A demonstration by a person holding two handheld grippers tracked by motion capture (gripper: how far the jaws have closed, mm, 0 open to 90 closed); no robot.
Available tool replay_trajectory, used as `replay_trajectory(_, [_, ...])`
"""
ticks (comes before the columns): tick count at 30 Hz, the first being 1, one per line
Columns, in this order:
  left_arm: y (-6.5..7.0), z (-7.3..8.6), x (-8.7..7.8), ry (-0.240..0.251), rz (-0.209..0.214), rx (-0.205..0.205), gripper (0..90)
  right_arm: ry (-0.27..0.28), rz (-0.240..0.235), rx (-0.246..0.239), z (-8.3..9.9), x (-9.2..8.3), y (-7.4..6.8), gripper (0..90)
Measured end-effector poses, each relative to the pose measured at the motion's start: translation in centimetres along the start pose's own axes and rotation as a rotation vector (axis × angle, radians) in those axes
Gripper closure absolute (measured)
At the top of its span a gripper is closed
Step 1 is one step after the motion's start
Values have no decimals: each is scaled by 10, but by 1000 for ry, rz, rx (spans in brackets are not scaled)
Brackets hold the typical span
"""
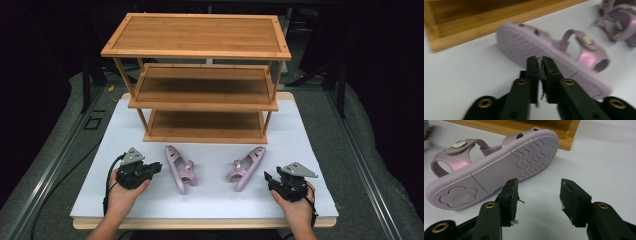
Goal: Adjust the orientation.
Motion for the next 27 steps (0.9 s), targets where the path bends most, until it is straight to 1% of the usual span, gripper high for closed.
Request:
replay_trajectory(1, [0, 0, 0, 0, 0, 0, 885, 0, 0, 0, 0, 0, 0, 486])
replay_trajectory(2, [3, -3, 1, 6, 9, 3, 885, 5, 6, 2, -1, 0, 0, 487])
replay_trajectory(3, [6, -7, 2, 12, 18, 4, 895, 5, 2, 6, -2, -1, 0, 488])
replay_trajectory(4, [9, -11, 3, 14, 31, 8, 898, 5, 23, 11, -3, -1, -1, 488])
replay_trajectory(5, [12, -14, 6, 15, 39, 15, 899, 12, 4, 15, -5, -1, -1, 490])
replay_trajectory(6, [16, -17, 8, 14, 35, 27, 900, 18, 18, 12, -6, -2, -1, 495])
replay_trajectory(7, [19, -18, 11, 14, 33, 34, 900, 29, 12, 18, -7, -2, -2, 502])
replay_trajectory(8, [21, -19, 14, 20, 38, 32, 900, 38, 7, 14, -7, -2, -3, 505])
replay_trajectory(9, [24, -20, 16, 21, 45, 31, 900, 26, 5, 9, -7, -4, -4, 506])
replay_trajectory(11, [29, -21, 19, 18, 41, 39, 900, 38, -5, 0, -6, -5, -4, 506])
replay_trajectory(13, [30, -22, 22, 7, 38, 50, 900, 31, -7, 3, -6, -8, -3, 506])
replay_trajectory(14, [32, -21, 25, -5, 32, 63, 900, 49, -7, 12, -6, -7, -2, 506])
replay_trajectory(15, [33, -19, 27, -16, 23, 76, 900, 44, -14, 24, -6, -8, 0, 507])
replay_trajectory(16, [35, -16, 29, -14, 0, 105, 900, 36, -15, 36, -5, -9, 2, 513])
replay_trajectory(17, [35, -16, 29, -14, 0, 105, 900, 36, -15, 36, -5, -9, 2, 513])
replay_trajectory(18, [36, -16, 29, -19, -7, 111, 900, 47, -17, 44, -5, -8, 2, 513])
replay_trajectory(19, [37, -16, 28, -25, -13, 123, 900, 43, -20, 43, -4, -8, 2, 513])
replay_trajectory(20, [36, -14, 26, -24, -19, 110, 900, 46, -19, 41, -4, -8, 2, 513])
replay_trajectory(22, [35, -13, 24, -25, -22, 108, 900, 45, -19, 38, -3, -8, 3, 513])
replay_trajectory(25, [30, -8, 17, -34, -15, 90, 900, 42, -16, 52, -3, -9, 5, 512])
replay_trajectory(27, [26, -4, 14, -34, -8, 70, 900, 47, -21, 60, -4, -11, 7, 508])
Point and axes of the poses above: each handheld gripper's, and its own axes: x roughly forward along the jaws, z roughly out of its underside, y roughly to its right, the point moved 3 cm from there along x, roughly forward along the jaws, and after that the axes turned 4 degrees about x, right-handed, at the moved point
